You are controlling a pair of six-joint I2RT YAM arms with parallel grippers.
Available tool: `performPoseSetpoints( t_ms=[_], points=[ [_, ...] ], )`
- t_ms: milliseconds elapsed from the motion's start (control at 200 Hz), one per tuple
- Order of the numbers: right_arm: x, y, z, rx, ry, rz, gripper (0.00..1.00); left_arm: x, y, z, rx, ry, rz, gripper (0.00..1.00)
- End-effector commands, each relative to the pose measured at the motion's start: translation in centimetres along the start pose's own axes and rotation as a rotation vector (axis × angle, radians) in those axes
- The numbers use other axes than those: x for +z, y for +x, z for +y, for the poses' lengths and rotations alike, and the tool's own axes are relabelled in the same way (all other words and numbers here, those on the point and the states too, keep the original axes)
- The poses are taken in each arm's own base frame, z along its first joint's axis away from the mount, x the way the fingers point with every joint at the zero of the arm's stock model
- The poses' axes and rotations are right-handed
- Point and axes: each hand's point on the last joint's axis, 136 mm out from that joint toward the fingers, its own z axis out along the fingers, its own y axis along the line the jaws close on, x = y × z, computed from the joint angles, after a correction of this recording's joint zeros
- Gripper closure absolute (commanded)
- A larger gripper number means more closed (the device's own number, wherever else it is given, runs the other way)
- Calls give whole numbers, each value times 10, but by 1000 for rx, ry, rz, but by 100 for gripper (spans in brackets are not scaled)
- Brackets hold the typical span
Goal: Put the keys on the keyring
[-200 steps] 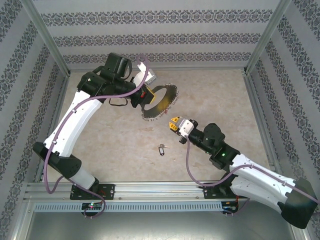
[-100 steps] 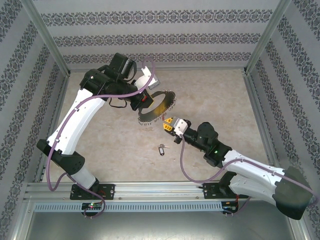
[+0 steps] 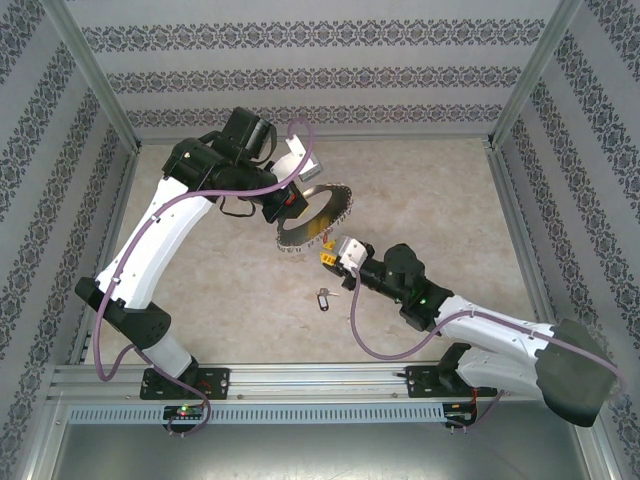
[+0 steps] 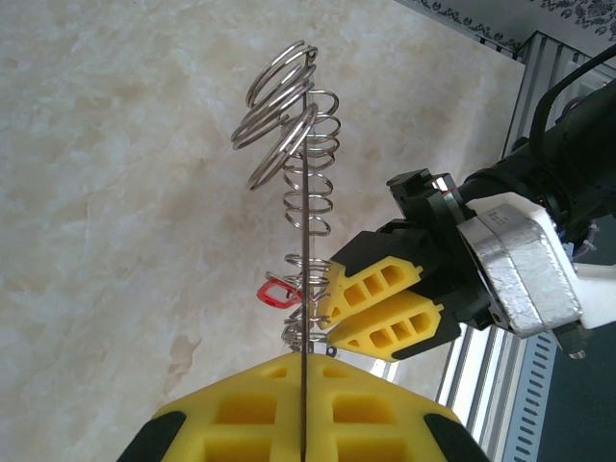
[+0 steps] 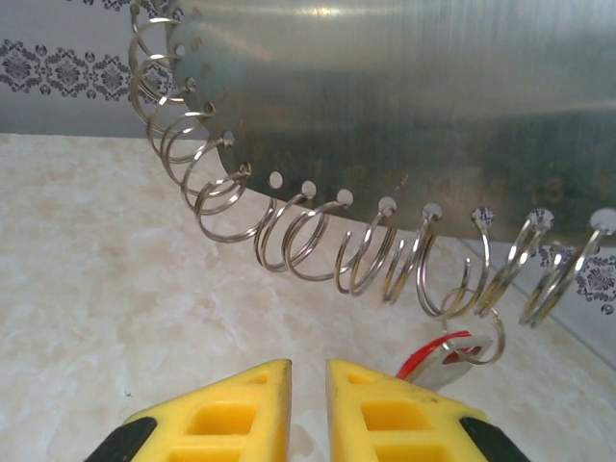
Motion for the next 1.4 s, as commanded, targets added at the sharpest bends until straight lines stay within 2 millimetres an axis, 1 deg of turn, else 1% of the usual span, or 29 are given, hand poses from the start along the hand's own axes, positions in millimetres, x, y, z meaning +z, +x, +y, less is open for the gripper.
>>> performPoseSetpoints(
  t_ms=[0, 275, 440, 585, 729, 904, 1119, 1144, 1244, 1399],
  points=[
    [2, -22, -5, 14, 21, -70, 82, -6, -3, -8, 34, 3, -3, 100],
    [4, -28, -9, 17, 49, -93, 81, -5, -4, -9, 35, 6, -3, 100],
    [5, -31, -6, 12, 45, -113, 81, -5, -4, -9, 34, 0, -2, 100],
    [6, -27, -2, 0, 41, -99, 82, -6, -6, -8, 34, -5, -8, 99],
    [6, -18, 0, -40, 88, -66, 83, -7, -6, -7, 32, -16, -7, 99],
    [2, -14, -10, -50, 184, -50, 84, -7, -5, -8, 31, -16, -8, 100],
    [1, -8, -12, -53, 201, -33, 83, -7, -6, -8, 32, -15, -10, 99],
    [0, -14, -13, -50, 204, -59, 83, -6, -6, -8, 32, -12, -9, 99],
    [-2, -20, -9, -45, 185, -88, 83, -6, -6, -8, 32, -13, -10, 99],
    [-5, -19, -5, -40, 166, -97, 83, -6, -6, -8, 29, -15, -11, 99]
  ],
)
